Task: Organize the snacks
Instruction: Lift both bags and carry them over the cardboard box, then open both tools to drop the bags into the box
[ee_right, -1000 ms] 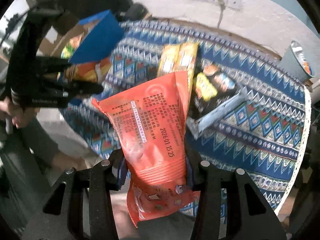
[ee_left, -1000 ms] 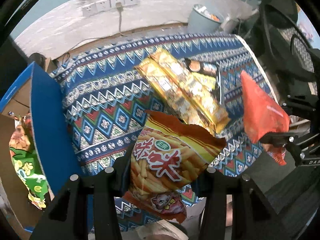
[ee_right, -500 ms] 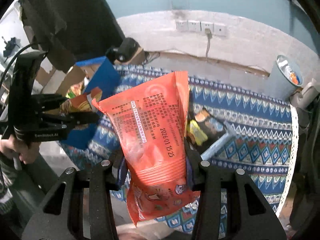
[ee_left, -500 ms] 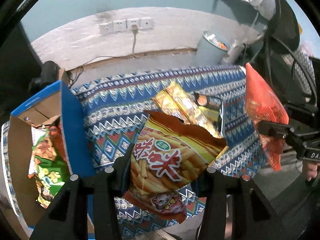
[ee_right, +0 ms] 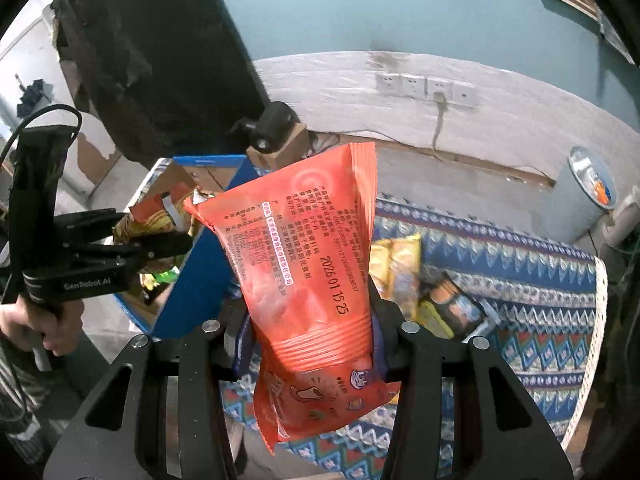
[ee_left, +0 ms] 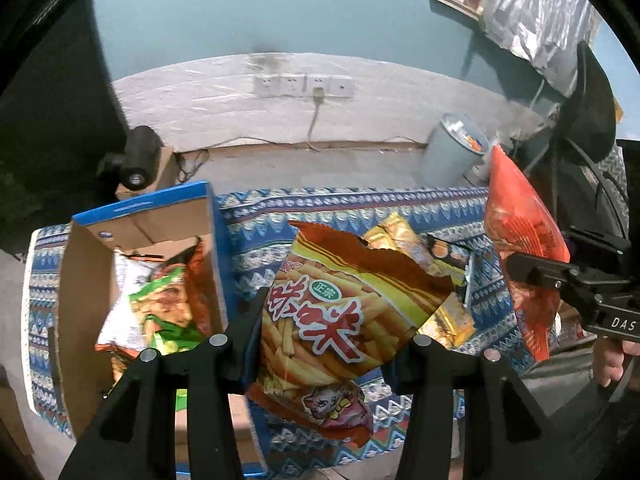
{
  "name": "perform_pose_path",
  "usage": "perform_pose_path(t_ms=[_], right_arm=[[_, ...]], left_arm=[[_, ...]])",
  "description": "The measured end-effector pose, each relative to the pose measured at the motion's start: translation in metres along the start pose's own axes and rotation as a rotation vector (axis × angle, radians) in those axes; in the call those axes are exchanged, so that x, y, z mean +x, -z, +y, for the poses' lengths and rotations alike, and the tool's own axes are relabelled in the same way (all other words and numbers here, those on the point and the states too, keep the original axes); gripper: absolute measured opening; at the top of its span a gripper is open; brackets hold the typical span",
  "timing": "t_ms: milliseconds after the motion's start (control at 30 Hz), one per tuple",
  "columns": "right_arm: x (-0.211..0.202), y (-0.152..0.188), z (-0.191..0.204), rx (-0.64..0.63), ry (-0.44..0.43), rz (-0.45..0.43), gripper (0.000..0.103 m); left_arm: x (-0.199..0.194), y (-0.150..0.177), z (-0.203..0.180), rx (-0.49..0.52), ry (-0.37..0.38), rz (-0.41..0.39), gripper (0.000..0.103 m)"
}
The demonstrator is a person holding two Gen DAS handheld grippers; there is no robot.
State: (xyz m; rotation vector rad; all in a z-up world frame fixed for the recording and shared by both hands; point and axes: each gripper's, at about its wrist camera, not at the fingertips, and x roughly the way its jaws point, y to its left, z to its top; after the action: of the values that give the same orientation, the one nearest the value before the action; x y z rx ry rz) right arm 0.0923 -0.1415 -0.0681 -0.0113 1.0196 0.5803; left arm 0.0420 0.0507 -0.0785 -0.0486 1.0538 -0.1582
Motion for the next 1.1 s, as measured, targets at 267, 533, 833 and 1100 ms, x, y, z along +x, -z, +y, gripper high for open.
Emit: perform_pose_path(t_ms=[267, 533, 833, 1100], right_arm=[[0.021, -0.021, 0.037, -0.055, -0.026, 0.013, 0.046], [0.048, -0.042, 0.084, -0.114, -0.058, 0.032, 0.046], [0.086, -0.061, 0.132, -0.149, -0.104, 0.074, 0.046], [0.119, -0.075, 0.175, -0.177, -0.134, 0.117, 0.046]], left_arm=[[-0.012, 0.009, 0.04, -0.049, -0.049, -0.029, 0.048], [-0.02, 0.02, 0.08, -0.11, -0.085, -0.043, 0.048], [-0.027, 0.035, 0.128, -0.18, -0.126, -0.05, 0.048], [-0.021, 0.048, 0.171, -0.245, -0.179, -0.028, 0.048]])
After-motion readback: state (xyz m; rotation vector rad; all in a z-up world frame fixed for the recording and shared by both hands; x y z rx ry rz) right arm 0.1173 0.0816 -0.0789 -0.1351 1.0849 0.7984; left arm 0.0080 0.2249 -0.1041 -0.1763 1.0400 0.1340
